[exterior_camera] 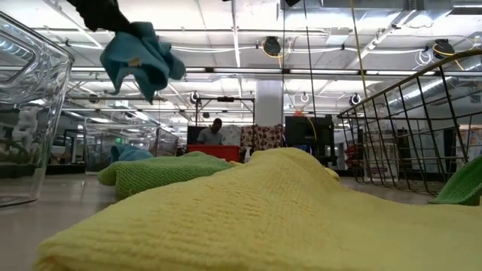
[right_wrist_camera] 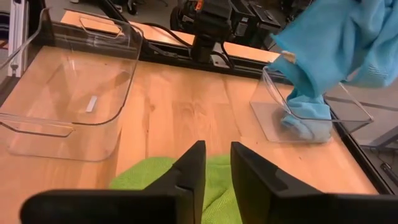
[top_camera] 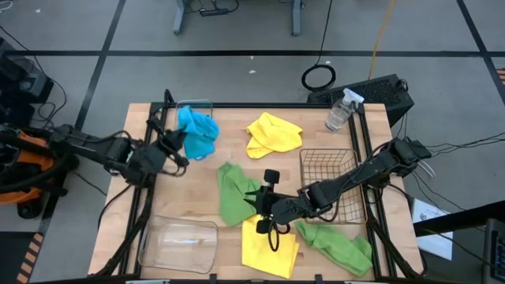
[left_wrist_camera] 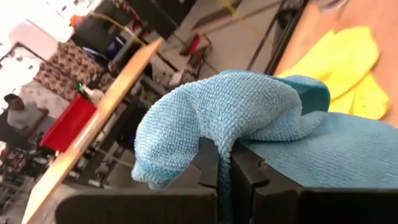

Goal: Sort microfiber towel by color & place in baskets
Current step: Put the blue microfiber cloth into the top transparent bin

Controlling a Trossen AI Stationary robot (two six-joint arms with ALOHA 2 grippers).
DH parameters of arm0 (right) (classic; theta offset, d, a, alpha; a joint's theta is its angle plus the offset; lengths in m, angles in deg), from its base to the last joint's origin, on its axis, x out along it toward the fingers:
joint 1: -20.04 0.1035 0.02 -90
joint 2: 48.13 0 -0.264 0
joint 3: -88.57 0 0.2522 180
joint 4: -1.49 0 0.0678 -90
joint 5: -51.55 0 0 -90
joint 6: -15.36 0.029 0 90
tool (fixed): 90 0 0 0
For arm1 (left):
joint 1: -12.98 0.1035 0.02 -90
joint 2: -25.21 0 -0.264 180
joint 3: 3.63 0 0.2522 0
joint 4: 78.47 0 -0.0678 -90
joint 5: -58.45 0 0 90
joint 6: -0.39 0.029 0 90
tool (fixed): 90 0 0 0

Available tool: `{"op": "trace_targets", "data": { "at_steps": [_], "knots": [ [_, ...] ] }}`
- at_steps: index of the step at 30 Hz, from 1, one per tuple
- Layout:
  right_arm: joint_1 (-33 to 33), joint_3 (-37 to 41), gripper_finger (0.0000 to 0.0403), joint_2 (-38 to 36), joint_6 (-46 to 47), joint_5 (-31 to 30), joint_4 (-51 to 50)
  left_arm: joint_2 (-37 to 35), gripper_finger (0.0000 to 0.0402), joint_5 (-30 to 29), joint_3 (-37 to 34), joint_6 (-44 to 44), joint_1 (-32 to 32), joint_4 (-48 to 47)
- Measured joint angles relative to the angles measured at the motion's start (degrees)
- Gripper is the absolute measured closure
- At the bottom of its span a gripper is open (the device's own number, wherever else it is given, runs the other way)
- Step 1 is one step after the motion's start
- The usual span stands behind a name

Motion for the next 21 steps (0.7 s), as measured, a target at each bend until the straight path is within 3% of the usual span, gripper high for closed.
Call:
{"op": "trace_targets", "data": {
  "at_steps": [11,15,21],
  "knots": [
    [0.23,0.00,0.0344,0.00,0.15,-0.02,-0.11,2.87,0.0391,15.19,0.00,12.90,26.58,1.09],
    [0.26,0.00,0.0344,0.00,0.15,0.00,-0.15,7.77,0.0391,22.52,0.00,16.51,36.17,2.26],
    [0.67,0.00,0.0344,0.00,0.33,0.00,-0.28,17.04,0.0391,26.98,0.00,17.48,45.84,4.42]
  ]
}}
